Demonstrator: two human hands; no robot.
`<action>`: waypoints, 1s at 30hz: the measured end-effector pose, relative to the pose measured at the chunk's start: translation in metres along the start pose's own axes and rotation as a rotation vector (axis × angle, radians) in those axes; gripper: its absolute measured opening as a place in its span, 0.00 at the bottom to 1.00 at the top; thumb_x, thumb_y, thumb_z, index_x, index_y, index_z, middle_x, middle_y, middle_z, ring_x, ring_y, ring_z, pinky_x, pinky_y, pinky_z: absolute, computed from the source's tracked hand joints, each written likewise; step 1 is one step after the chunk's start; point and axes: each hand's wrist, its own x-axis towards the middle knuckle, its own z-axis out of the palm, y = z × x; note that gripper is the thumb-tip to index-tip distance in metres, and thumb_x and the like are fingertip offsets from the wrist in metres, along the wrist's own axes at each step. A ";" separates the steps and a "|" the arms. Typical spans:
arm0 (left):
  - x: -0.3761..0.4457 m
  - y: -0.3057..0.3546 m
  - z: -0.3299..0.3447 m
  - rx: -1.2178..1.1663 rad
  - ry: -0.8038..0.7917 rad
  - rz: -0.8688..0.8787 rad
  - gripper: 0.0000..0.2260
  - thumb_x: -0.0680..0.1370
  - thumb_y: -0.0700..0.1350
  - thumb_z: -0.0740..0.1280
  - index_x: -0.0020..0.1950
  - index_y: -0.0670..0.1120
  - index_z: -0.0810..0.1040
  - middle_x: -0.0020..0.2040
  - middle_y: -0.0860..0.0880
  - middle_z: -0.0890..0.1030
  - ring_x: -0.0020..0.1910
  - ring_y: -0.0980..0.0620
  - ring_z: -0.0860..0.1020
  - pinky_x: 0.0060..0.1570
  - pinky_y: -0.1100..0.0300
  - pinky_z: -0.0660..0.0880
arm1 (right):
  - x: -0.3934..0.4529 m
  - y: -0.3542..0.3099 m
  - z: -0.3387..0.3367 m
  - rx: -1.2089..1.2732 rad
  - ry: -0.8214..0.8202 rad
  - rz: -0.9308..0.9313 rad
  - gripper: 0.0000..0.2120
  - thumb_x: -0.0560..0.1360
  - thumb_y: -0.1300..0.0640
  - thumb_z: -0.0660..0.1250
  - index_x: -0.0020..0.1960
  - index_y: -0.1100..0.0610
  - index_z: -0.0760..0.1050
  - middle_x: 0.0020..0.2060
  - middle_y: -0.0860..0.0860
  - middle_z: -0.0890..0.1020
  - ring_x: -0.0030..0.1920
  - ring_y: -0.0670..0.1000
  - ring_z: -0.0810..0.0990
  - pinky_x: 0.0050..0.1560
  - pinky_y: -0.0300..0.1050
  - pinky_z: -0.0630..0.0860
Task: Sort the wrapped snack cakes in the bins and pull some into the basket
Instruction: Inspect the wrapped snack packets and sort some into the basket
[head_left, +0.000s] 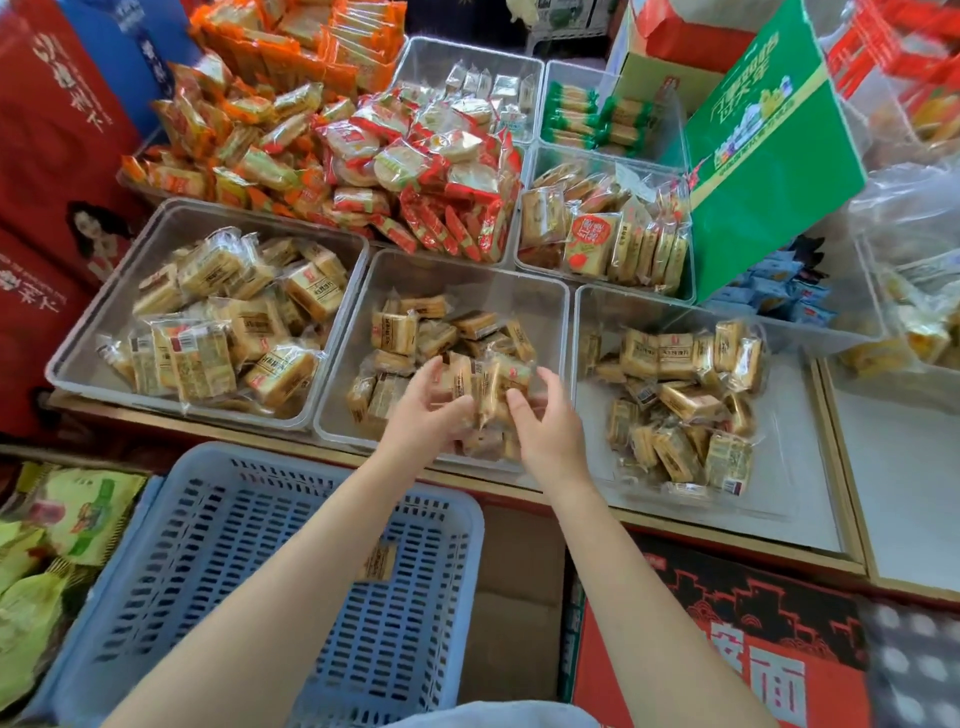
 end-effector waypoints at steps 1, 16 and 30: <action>0.009 -0.003 0.005 0.224 0.048 0.057 0.32 0.82 0.48 0.69 0.83 0.51 0.58 0.72 0.46 0.74 0.70 0.48 0.74 0.70 0.49 0.72 | 0.009 0.007 -0.002 -0.150 0.021 -0.040 0.24 0.84 0.48 0.62 0.77 0.53 0.65 0.66 0.52 0.77 0.66 0.53 0.75 0.68 0.54 0.73; 0.012 -0.037 0.022 1.198 -0.076 0.156 0.30 0.84 0.64 0.46 0.84 0.54 0.52 0.85 0.52 0.49 0.83 0.51 0.43 0.80 0.45 0.46 | 0.017 0.054 -0.018 -0.522 -0.153 -0.185 0.21 0.85 0.46 0.56 0.75 0.50 0.72 0.81 0.48 0.60 0.82 0.55 0.45 0.79 0.62 0.50; -0.002 -0.033 0.239 1.175 -0.023 0.405 0.40 0.78 0.68 0.40 0.84 0.47 0.55 0.84 0.43 0.52 0.84 0.45 0.46 0.79 0.46 0.35 | 0.041 0.152 -0.208 -0.367 0.318 0.031 0.25 0.78 0.57 0.69 0.73 0.59 0.68 0.71 0.59 0.69 0.71 0.56 0.69 0.71 0.53 0.70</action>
